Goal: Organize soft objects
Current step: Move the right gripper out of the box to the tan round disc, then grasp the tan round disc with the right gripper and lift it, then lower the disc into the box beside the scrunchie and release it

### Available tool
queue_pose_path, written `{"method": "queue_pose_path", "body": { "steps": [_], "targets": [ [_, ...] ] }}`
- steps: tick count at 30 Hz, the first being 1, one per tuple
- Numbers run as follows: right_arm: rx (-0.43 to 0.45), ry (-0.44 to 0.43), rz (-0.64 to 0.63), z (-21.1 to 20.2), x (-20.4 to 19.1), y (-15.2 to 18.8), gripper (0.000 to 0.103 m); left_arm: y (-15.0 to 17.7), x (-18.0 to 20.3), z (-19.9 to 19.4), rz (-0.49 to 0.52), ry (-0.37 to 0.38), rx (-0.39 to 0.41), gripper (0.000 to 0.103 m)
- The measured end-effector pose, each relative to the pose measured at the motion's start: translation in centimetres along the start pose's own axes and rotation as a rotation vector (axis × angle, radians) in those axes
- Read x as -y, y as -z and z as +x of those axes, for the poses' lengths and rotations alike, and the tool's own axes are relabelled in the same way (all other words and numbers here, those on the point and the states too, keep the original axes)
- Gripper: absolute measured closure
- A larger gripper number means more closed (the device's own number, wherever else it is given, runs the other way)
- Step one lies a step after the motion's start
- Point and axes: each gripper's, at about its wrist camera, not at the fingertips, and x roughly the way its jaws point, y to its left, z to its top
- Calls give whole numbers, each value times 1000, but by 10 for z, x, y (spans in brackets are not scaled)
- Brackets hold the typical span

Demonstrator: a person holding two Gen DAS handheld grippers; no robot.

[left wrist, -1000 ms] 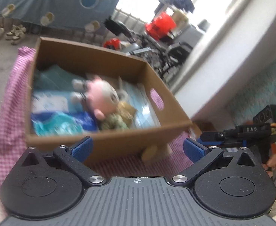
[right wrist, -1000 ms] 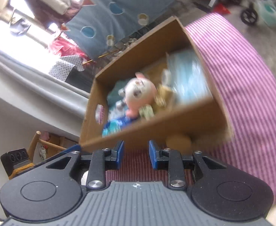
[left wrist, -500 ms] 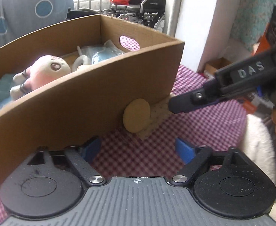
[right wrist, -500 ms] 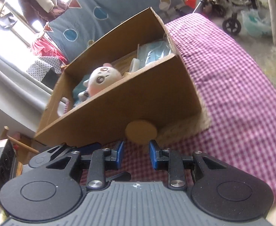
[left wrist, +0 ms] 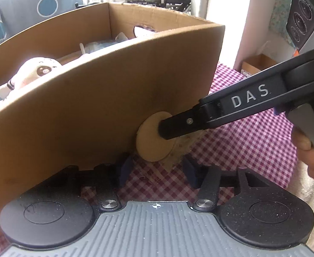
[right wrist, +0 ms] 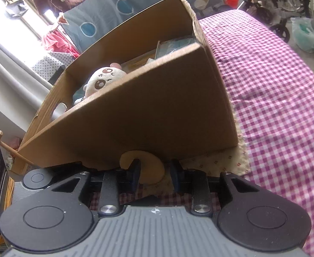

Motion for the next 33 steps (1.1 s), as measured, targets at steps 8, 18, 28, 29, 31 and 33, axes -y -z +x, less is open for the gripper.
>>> {"method": "queue_pose_path", "body": {
  "steps": [8,18,28,29,31,33],
  "targets": [
    [12,-85,65,2,9,8,67,-1,4,-3,-11,13,13,53],
    [28,-73,57,-10,-9,18,67,1,5,-27,-31,34,47,53],
    [23,-85,87,-46,-39,25,67,4,14,-73,-11,67,122,53],
    [34,-87,82,-51,-43,24,67,3,16,-81,0,67,138,53],
    [53,-89,68,-63,-52,21,67,-1,16,-92,15,63,166,53],
    [72,-90,48,-73,-61,15,67,-3,16,-104,25,60,194,53]
  ]
}}
